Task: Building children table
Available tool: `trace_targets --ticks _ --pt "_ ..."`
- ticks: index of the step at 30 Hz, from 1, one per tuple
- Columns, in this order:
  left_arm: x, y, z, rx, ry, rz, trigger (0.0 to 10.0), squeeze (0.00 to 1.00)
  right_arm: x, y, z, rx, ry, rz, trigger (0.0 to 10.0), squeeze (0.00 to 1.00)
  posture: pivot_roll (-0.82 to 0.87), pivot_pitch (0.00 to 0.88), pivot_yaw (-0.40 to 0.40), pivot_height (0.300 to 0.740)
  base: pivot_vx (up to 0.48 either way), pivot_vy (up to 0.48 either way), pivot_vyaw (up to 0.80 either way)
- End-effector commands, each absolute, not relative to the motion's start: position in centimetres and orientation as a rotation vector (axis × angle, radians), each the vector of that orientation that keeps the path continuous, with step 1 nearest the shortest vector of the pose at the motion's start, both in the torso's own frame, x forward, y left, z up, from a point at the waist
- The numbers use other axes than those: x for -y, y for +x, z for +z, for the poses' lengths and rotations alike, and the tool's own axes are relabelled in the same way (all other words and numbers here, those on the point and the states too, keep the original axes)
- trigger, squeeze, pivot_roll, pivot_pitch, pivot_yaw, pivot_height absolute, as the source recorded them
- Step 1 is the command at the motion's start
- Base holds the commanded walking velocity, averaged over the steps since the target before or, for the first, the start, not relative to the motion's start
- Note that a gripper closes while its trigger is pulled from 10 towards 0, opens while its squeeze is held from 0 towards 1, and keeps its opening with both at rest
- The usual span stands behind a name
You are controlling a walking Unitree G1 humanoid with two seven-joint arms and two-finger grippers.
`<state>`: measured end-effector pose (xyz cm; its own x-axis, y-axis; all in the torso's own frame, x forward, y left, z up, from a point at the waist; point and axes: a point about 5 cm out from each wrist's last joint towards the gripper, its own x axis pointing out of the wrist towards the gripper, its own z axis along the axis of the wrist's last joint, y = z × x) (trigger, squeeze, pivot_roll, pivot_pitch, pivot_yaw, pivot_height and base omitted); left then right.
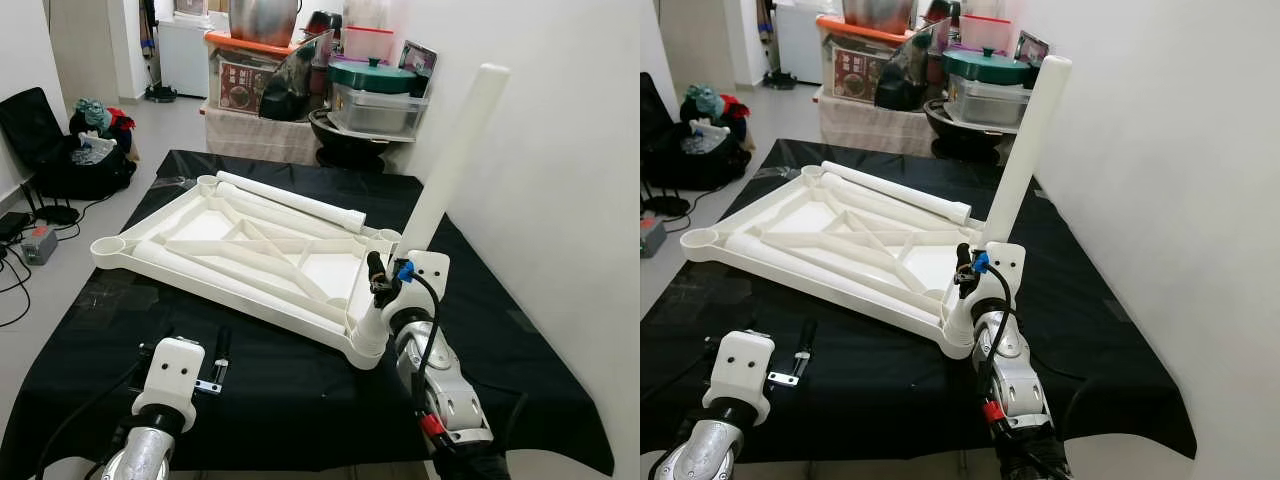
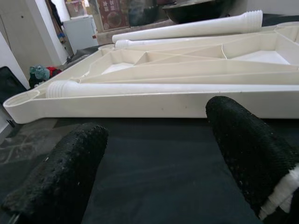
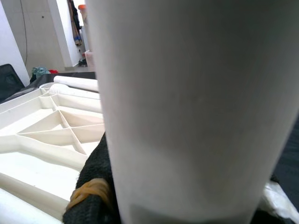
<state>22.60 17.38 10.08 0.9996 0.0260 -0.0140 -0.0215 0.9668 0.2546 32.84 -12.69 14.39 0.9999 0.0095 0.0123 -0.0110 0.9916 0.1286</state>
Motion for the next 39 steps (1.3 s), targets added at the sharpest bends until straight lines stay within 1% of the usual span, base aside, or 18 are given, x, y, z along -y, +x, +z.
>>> trace_targets --ticks 1,2,3,6,7,17,27,28,29,30,33,34,35,36,37,38,39 --pt "-17.1 22.8 10.0 -0.017 0.248 0.017 10.0 0.0 14.8 32.2 11.3 -0.122 0.108 -0.07 10.0 0.21 0.11 0.0 -0.139 0.74 0.0 0.0 0.0" --pt "-17.1 22.8 10.0 -0.016 0.248 0.016 10.0 0.0 14.8 32.2 11.3 -0.119 0.107 -0.069 10.0 0.23 0.11 0.0 -0.139 0.74 0.0 0.0 0.0" --pt "-17.1 22.8 9.9 -0.016 0.248 0.015 10.0 0.0 14.9 32.2 11.4 -0.116 0.105 -0.07 10.0 0.37 0.11 0.0 -0.138 0.74 0.0 0.0 0.0" --pt "-17.1 22.8 9.9 -0.016 0.248 0.014 10.0 0.0 14.9 32.2 11.4 -0.114 0.104 -0.07 10.0 0.37 0.11 0.0 -0.137 0.74 0.0 0.0 0.0" --pt "-17.1 22.8 9.9 -0.016 0.248 0.014 10.0 0.0 14.9 32.2 11.6 -0.107 0.102 -0.069 10.0 0.6 0.11 0.0 -0.137 0.74 0.0 0.0 0.0" --pt "-17.1 22.9 9.6 -0.019 0.25 0.01 10.0 0.0 14.7 32.2 12.4 -0.054 0.078 -0.05 10.0 0.59 0.11 0.0 -0.132 0.74 0.0 0.0 0.0" --pt "-17.1 22.8 9.5 -0.023 0.252 0.01 10.0 0.0 14.4 32.1 12.5 -0.041 0.11 -0.024 10.0 0.59 0.11 0.0 -0.134 0.74 0.0 0.0 0.0" --pt "-17.1 22.8 9.5 -0.024 0.253 0.011 10.0 0.0 14.3 32.1 12.3 -0.056 0.115 -0.013 0.4 0.58 0.11 0.0 -0.134 0.74 0.0 0.0 0.0" --pt "-17.1 22.8 9.5 -0.024 0.253 0.011 10.0 0.0 14.3 32.1 12.3 -0.056 0.115 -0.013 0.4 0.58 0.11 0.0 -0.134 0.74 0.0 0.0 0.0" --pt "-17.2 22.9 9.5 -0.025 0.254 0.012 10.0 0.0 14.1 31.9 11.8 -0.085 0.117 0.014 0.0 0.54 0.11 0.0 -0.138 0.74 0.0 0.0 0.0" --pt "-17.2 22.9 9.4 -0.026 0.255 0.013 10.0 0.0 13.9 31.7 11.3 -0.115 0.111 0.04 0.0 0.51 0.11 0.0 -0.138 0.74 0.0 0.0 0.0" --pt "-17.2 22.9 9.4 -0.026 0.255 0.014 10.0 0.0 13.6 31.7 10.8 -0.157 0.098 0.07 0.0 0.44 0.11 0.0 -0.141 0.74 0.0 0.0 0.0" --pt "-17.2 22.9 9.4 -0.026 0.255 0.014 10.0 0.0 13.6 31.7 10.8 -0.157 0.098 0.07 0.0 0.44 0.11 0.0 -0.141 0.74 0.0 0.0 0.0" --pt "-17.1 22.9 9.4 -0.026 0.254 0.015 10.0 0.0 13.5 31.7 10.2 -0.203 0.076 0.085 0.0 0.02 0.11 0.0 -0.141 0.74 0.0 0.0 0.0" --pt "-17.1 22.9 9.4 -0.026 0.254 0.015 10.0 0.0 13.5 31.7 10.2 -0.203 0.076 0.085 0.0 0.02 0.11 0.0 -0.141 0.74 0.0 0.0 0.0" --pt "-17.1 22.9 9.4 -0.026 0.254 0.015 10.0 0.0 13.6 31.8 9.8 -0.244 0.055 0.077 10.0 0.0 0.11 0.0 -0.142 0.74 0.0 0.0 0.0" --pt "-17.1 22.9 9.4 -0.026 0.254 0.015 10.0 0.0 13.6 31.8 9.8 -0.244 0.055 0.077 10.0 0.0 0.11 0.0 -0.142 0.74 0.0 0.0 0.0"
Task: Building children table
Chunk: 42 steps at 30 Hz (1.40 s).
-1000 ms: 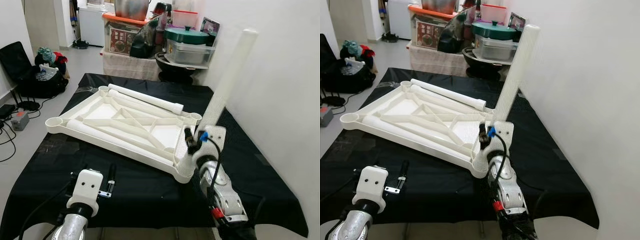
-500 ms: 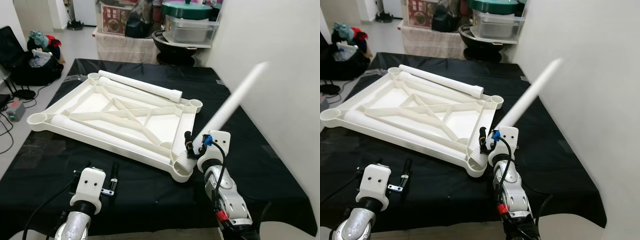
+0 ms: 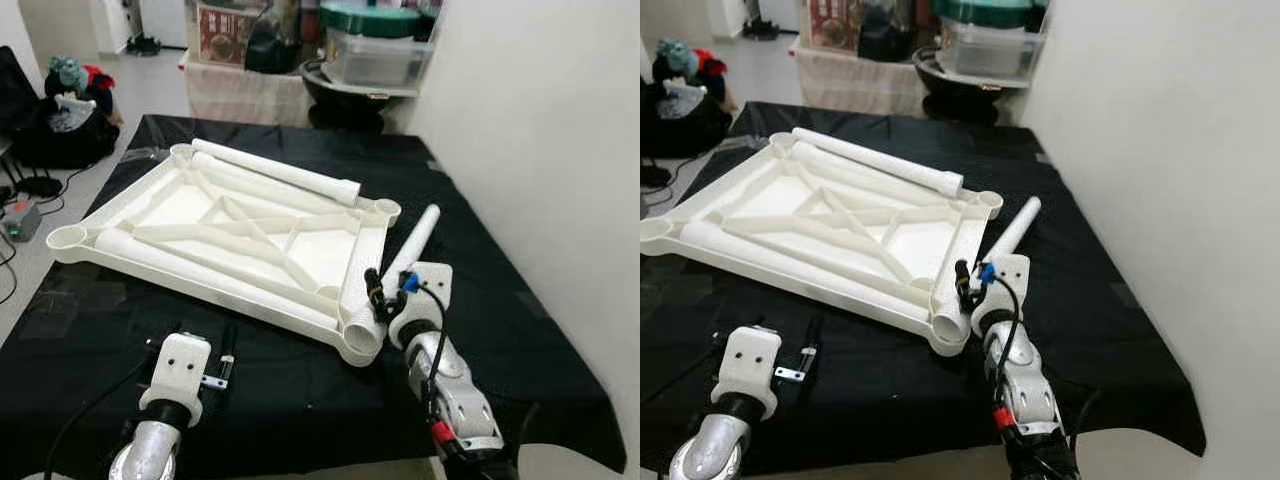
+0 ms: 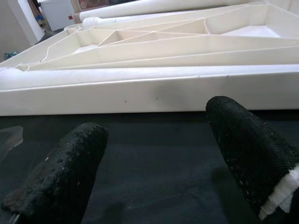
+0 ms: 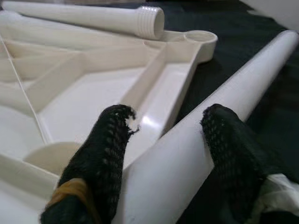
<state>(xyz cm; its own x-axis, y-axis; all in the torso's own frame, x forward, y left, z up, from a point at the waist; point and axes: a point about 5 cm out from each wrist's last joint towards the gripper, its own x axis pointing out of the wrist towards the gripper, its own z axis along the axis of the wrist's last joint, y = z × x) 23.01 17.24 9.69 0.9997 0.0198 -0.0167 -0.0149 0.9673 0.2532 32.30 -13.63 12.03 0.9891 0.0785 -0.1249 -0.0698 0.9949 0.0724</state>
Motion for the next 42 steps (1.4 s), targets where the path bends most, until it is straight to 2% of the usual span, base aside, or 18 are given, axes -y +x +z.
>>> trace_targets --ticks 1,13,22,23,25,26,33,42 --pt "-17.1 23.0 9.4 -0.026 0.254 0.014 10.0 0.0 13.6 31.8 9.6 -0.262 0.049 0.076 10.0 0.0 0.11 0.0 -0.143 0.74 0.0 0.0 0.0" --pt "-17.0 23.0 9.2 -0.032 0.257 0.008 10.0 0.0 13.4 31.7 9.0 -0.302 0.037 0.082 10.0 0.0 0.11 0.0 -0.143 0.74 0.0 0.0 0.0" --pt "-17.0 23.0 9.2 -0.037 0.262 0.007 10.0 0.0 13.3 31.8 8.9 -0.325 0.125 0.071 10.0 0.0 0.11 0.0 -0.146 0.74 0.0 0.0 0.0" --pt "-17.0 23.0 9.1 -0.039 0.263 0.006 10.0 0.0 13.4 31.9 9.1 -0.323 0.2 0.061 10.0 0.22 0.11 0.0 -0.146 0.74 0.0 0.0 0.0" --pt "-17.0 23.0 9.1 -0.039 0.264 0.005 10.0 0.0 13.4 32.0 9.1 -0.321 0.229 0.057 10.0 0.22 0.11 0.0 -0.146 0.74 0.0 0.0 0.0" --pt "-17.0 23.0 9.1 -0.04 0.265 0.005 10.0 0.0 13.5 32.0 9.2 -0.32 0.257 0.048 10.0 1.0 0.12 0.0 -0.146 0.74 0.0 0.0 0.0" --pt "-17.1 23.0 9.1 -0.042 0.268 0.006 10.0 0.0 13.9 32.1 8.9 -0.351 0.317 -0.001 10.0 1.0 0.12 0.0 -0.147 0.74 0.0 0.0 0.0" --pt "-17.1 23.0 9.0 -0.045 0.272 0.008 10.0 0.0 13.5 32.1 7.6 -0.51 0.576 -0.001 10.0 1.0 0.13 0.0 -0.154 0.74 0.0 0.0 0.0"
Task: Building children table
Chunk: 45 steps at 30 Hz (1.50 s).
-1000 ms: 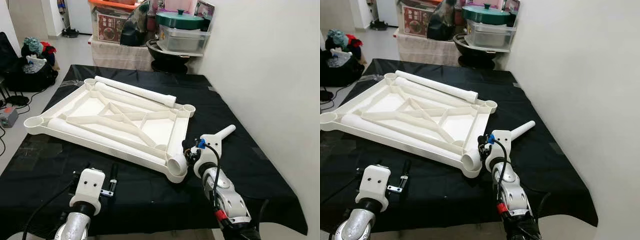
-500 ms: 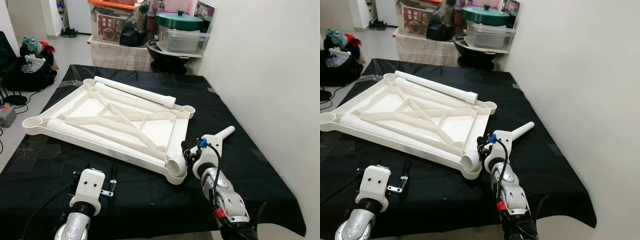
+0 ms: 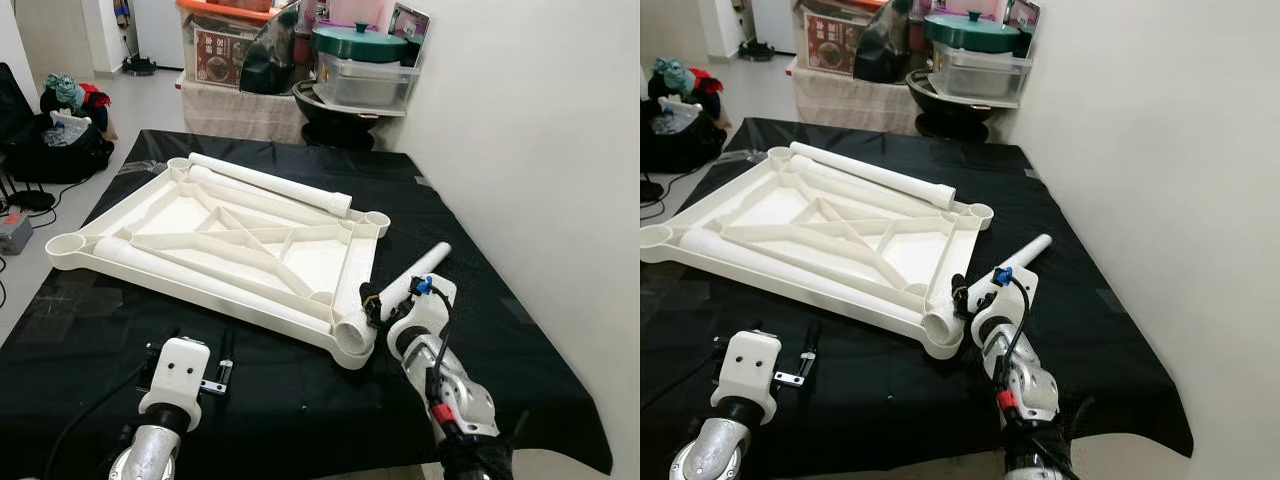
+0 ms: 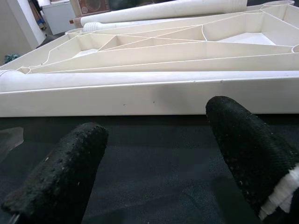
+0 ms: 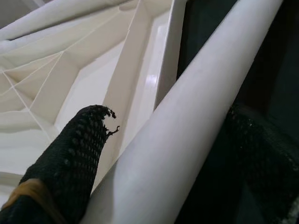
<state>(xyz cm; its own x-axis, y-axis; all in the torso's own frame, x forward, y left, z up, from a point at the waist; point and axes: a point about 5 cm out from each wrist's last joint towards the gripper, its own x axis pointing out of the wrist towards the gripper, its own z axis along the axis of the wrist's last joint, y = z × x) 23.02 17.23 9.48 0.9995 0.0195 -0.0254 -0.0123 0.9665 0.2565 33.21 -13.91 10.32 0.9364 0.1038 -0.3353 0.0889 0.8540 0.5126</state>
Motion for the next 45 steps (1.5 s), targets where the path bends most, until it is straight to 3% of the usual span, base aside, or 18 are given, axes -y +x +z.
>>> trace_targets --ticks 1,4,11,12,15,16,17,18,19,20,21,23,24,25,31,32,35,45 --pt "-17.1 23.0 9.0 -0.045 0.272 0.008 10.0 0.0 13.5 32.1 7.6 -0.51 0.576 -0.001 10.0 1.0 0.13 0.0 -0.154 0.74 0.0 0.0 0.0" --pt "-17.0 23.0 9.0 -0.047 0.275 0.009 10.0 0.0 12.3 32.0 6.9 -0.619 0.666 0.06 10.0 1.0 0.13 0.0 -0.162 0.74 0.0 0.0 0.0" --pt "-17.0 22.9 8.8 -0.053 0.277 0.008 10.0 0.0 11.5 31.9 6.9 -0.676 0.63 0.18 10.0 1.0 0.13 0.0 -0.167 0.74 0.0 0.0 0.0" --pt "-16.9 22.9 8.8 -0.057 0.277 0.007 10.0 0.0 11.3 31.9 6.9 -0.692 0.677 0.213 5.7 1.0 0.13 0.0 -0.171 0.74 0.0 0.0 0.0" --pt "-16.9 22.9 8.7 -0.057 0.277 0.006 10.0 0.0 11.3 31.9 6.8 -0.699 0.704 0.213 5.7 1.0 0.14 0.0 -0.172 0.74 0.0 0.0 0.0" --pt "-16.9 22.9 8.7 -0.059 0.277 0.006 10.0 0.0 11.4 32.0 6.8 -0.694 0.741 0.209 0.0 0.92 0.14 0.0 -0.173 0.74 0.0 0.0 0.0" --pt "-16.9 22.9 8.7 -0.059 0.277 0.006 10.0 0.0 11.4 32.0 6.8 -0.694 0.741 0.209 0.0 0.92 0.14 0.0 -0.173 0.74 0.0 0.0 0.0" --pt "-17.0 22.9 8.7 -0.062 0.278 0.008 10.0 0.0 11.6 32.0 6.7 -0.7 0.792 0.2 0.0 0.73 0.14 0.0 -0.176 0.74 0.0 0.0 0.0" --pt "-17.0 22.9 8.7 -0.062 0.278 0.008 10.0 0.0 11.6 32.0 6.7 -0.7 0.792 0.2 0.0 0.73 0.14 0.0 -0.176 0.74 0.0 0.0 0.0" --pt "-17.0 22.9 8.6 -0.063 0.278 0.009 10.0 0.0 11.6 32.0 6.7 -0.704 0.812 0.204 0.0 0.6 0.14 0.0 -0.175 0.74 0.0 0.0 0.0" --pt "-17.0 22.9 8.6 -0.063 0.278 0.009 10.0 0.0 11.6 32.0 6.7 -0.704 0.812 0.204 0.0 0.6 0.14 0.0 -0.175 0.74 0.0 0.0 0.0" --pt "-17.0 22.9 8.6 -0.066 0.279 0.009 10.0 0.0 11.6 32.0 6.6 -0.711 0.829 0.208 0.0 0.3 0.14 0.0 -0.171 0.74 0.0 0.0 0.0" --pt "-17.0 22.9 8.6 -0.066 0.279 0.009 10.0 0.0 11.6 32.0 6.6 -0.711 0.829 0.208 0.0 0.3 0.14 0.0 -0.171 0.74 0.0 0.0 0.0" --pt "-17.1 22.9 8.6 -0.067 0.28 0.009 10.0 0.0 11.8 32.0 6.4 -0.71 0.831 0.196 0.0 0.22 0.14 0.0 -0.169 0.74 0.0 0.0 0.0" --pt "-17.1 22.9 8.5 -0.07 0.282 0.007 10.0 0.0 12.9 32.5 6.5 -0.654 0.868 0.138 0.0 0.2 0.14 0.0 -0.166 0.74 0.0 0.0 0.0" --pt "-17.1 22.9 8.5 -0.07 0.283 0.007 10.0 0.0 13.2 32.6 6.7 -0.634 0.881 0.12 0.0 0.1 0.14 0.0 -0.164 0.74 0.0 0.0 0.0" --pt "-17.2 23.0 8.5 -0.072 0.286 0.005 10.0 0.0 13.7 32.9 7.0 -0.592 0.913 0.095 0.0 0.0 0.13 0.0 -0.158 0.74 0.0 0.0 0.0" --pt "-18.1 23.3 8.9 -0.06 0.297 0.026 10.0 0.0 15.1 34.3 9.6 -0.375 1.056 0.067 0.0 0.0 0.14 0.0 -0.156 0.74 0.0 0.0 0.0"
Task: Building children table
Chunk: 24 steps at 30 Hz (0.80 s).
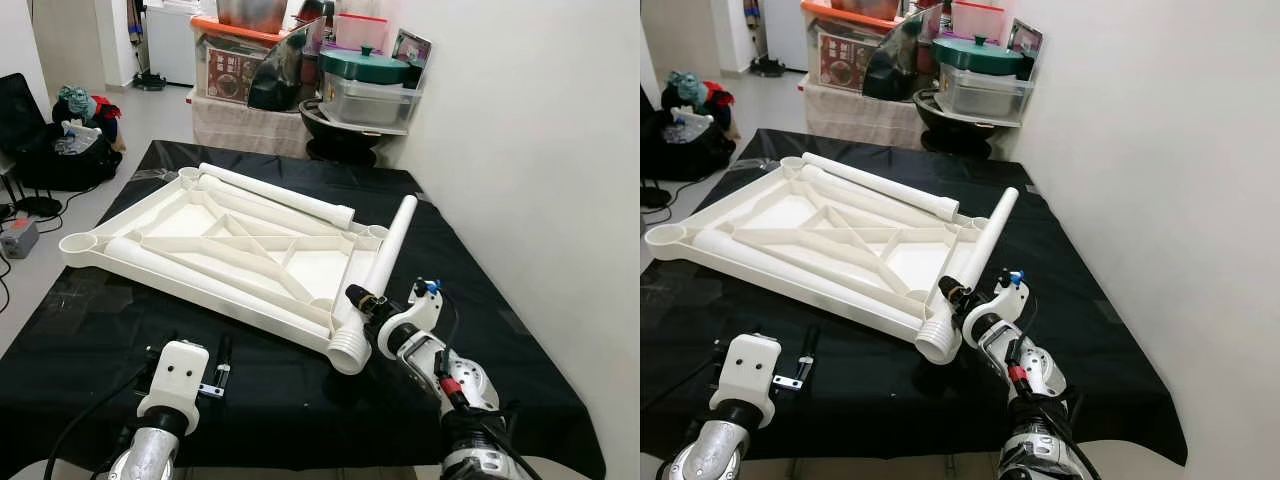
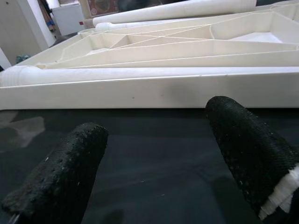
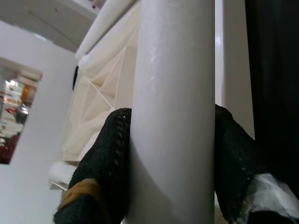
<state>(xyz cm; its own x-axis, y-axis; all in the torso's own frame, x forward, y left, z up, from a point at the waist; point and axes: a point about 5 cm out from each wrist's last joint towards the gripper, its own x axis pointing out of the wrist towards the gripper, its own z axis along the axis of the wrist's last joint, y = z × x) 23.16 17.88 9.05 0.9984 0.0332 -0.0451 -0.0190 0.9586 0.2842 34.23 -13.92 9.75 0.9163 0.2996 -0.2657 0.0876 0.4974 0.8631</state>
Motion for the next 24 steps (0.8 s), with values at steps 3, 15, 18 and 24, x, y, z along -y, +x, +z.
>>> trace_targets --ticks 3,15,18,24 --pt "-18.5 23.6 9.1 -0.054 0.296 0.033 10.0 0.0 15.3 34.8 10.8 -0.303 1.099 0.077 0.0 0.0 0.14 0.0 -0.155 0.74 0.0 0.0 0.0" --pt "-19.5 24.6 10.2 -0.039 0.281 -0.097 10.0 0.0 14.7 36.1 16.2 -0.083 1.181 0.16 0.0 0.0 0.14 0.0 -0.146 0.74 0.0 0.0 0.0" --pt "-20.3 25.2 10.7 -0.038 0.303 -0.157 10.0 0.0 14.4 36.1 17.2 -0.05 1.156 0.192 0.0 0.0 0.14 0.0 -0.142 0.74 0.0 0.0 0.0" --pt "-21.3 26.3 13.2 0.01 0.283 -0.294 10.0 0.0 14.6 36.0 17.8 0.036 1.002 0.139 0.0 0.0 0.13 0.0 -0.136 0.74 0.0 0.0 0.0"
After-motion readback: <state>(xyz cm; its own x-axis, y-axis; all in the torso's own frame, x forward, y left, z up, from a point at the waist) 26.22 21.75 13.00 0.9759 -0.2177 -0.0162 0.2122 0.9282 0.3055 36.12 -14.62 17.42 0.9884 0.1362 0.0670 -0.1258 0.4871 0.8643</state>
